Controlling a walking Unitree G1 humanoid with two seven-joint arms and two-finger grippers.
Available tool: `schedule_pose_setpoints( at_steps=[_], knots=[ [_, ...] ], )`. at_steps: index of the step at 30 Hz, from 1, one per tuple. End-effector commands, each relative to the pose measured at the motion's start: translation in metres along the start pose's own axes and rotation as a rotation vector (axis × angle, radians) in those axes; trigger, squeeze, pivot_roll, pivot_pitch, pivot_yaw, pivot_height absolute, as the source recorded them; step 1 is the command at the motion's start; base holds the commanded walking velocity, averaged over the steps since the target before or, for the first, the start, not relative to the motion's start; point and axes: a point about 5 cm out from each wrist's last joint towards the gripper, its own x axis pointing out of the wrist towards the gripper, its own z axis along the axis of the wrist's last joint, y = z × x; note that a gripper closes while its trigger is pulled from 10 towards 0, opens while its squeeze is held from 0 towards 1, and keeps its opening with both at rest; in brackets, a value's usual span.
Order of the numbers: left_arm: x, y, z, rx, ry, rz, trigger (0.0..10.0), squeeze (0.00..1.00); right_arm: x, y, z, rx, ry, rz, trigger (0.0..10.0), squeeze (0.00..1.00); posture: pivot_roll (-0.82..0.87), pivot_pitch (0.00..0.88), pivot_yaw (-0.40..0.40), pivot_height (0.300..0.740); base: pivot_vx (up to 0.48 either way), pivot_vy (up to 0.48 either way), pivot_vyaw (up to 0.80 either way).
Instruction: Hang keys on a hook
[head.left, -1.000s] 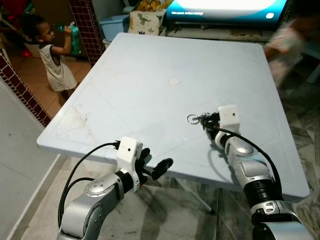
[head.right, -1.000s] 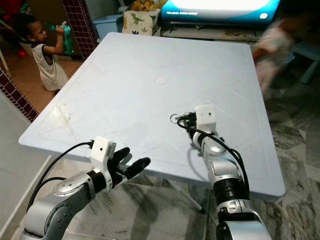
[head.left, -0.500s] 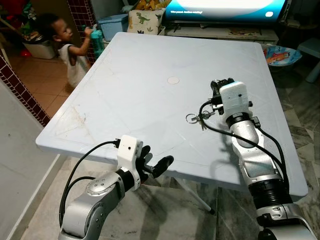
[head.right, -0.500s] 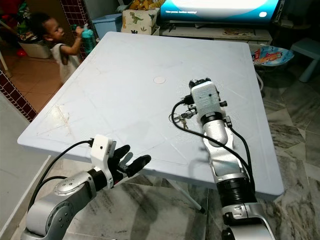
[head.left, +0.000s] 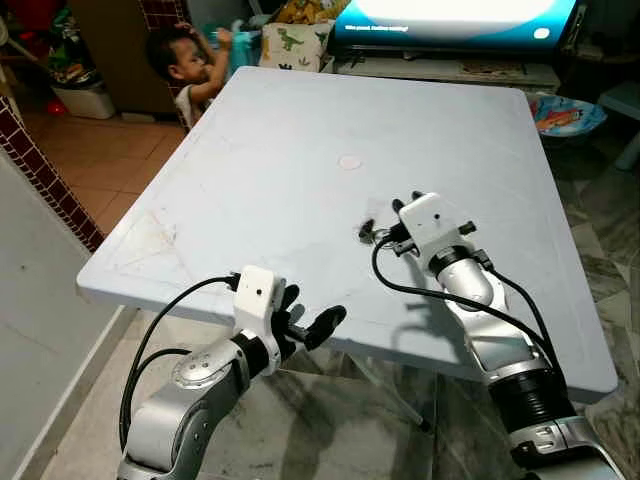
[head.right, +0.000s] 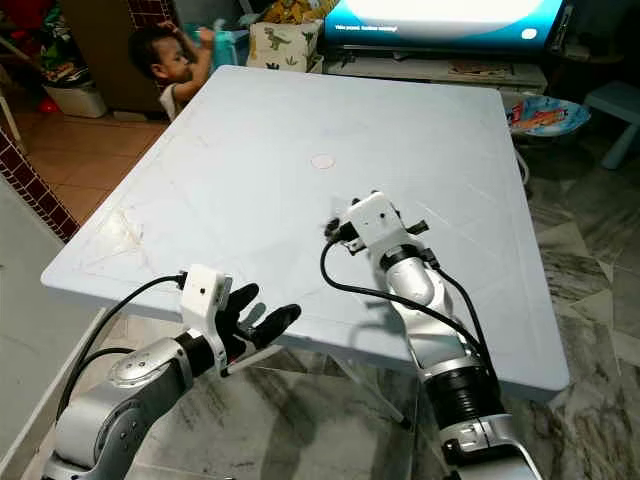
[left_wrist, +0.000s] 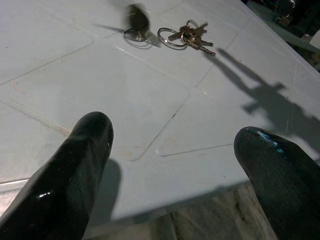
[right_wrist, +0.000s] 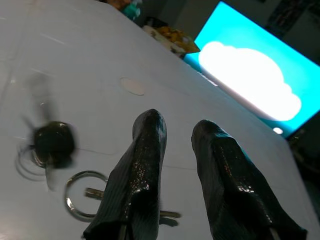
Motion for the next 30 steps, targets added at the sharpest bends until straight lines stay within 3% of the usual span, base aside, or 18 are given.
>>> schedule_pose_setpoints(
  at_steps=[1, 8, 12, 13, 15, 20, 30],
  knots=[
    [0.001, 0.000, -0.001, 0.012, 0.005, 0.002, 10.0, 0.00, -0.002, -0.004, 0.001, -0.005, -0.004, -0.024, 10.0, 0.00, 0.00, 0.046, 0.039, 0.740, 0.000, 0.000, 0.00],
    [0.002, 0.000, 0.000, 0.015, 0.003, -0.001, 10.0, 0.00, -0.003, -0.002, -0.001, 0.029, 0.020, -0.015, 10.0, 0.00, 0.00, 0.046, 0.042, 0.740, 0.000, 0.000, 0.00],
    [0.002, 0.000, 0.000, 0.019, 0.005, -0.002, 10.0, 0.00, -0.001, 0.004, -0.009, 0.114, 0.075, 0.016, 10.0, 0.00, -0.01, 0.049, 0.046, 0.740, 0.000, 0.000, 0.00],
    [0.002, 0.000, 0.000, 0.028, 0.004, 0.001, 10.0, 0.00, 0.000, 0.007, -0.014, 0.190, 0.110, 0.040, 10.0, 0.00, -0.01, 0.049, 0.046, 0.740, 0.000, 0.000, 0.00],
    [0.002, 0.001, 0.001, 0.044, -0.002, 0.013, 10.0, 0.00, -0.001, 0.010, -0.019, 0.209, 0.147, 0.062, 10.0, 0.00, -0.01, 0.049, 0.046, 0.740, 0.000, 0.000, 0.00],
    [0.003, 0.014, 0.010, 0.075, -0.058, 0.129, 10.0, 0.00, -0.007, 0.022, -0.031, 0.262, 0.218, 0.110, 10.0, 0.00, 0.00, 0.051, 0.045, 0.740, 0.000, 0.000, 0.00],
    [0.003, 0.029, 0.015, 0.093, -0.093, 0.226, 10.0, 0.00, -0.022, 0.041, -0.029, 0.326, 0.248, 0.105, 10.0, 0.00, 0.00, 0.051, 0.045, 0.740, 0.000, 0.000, 0.00]
  ],
)
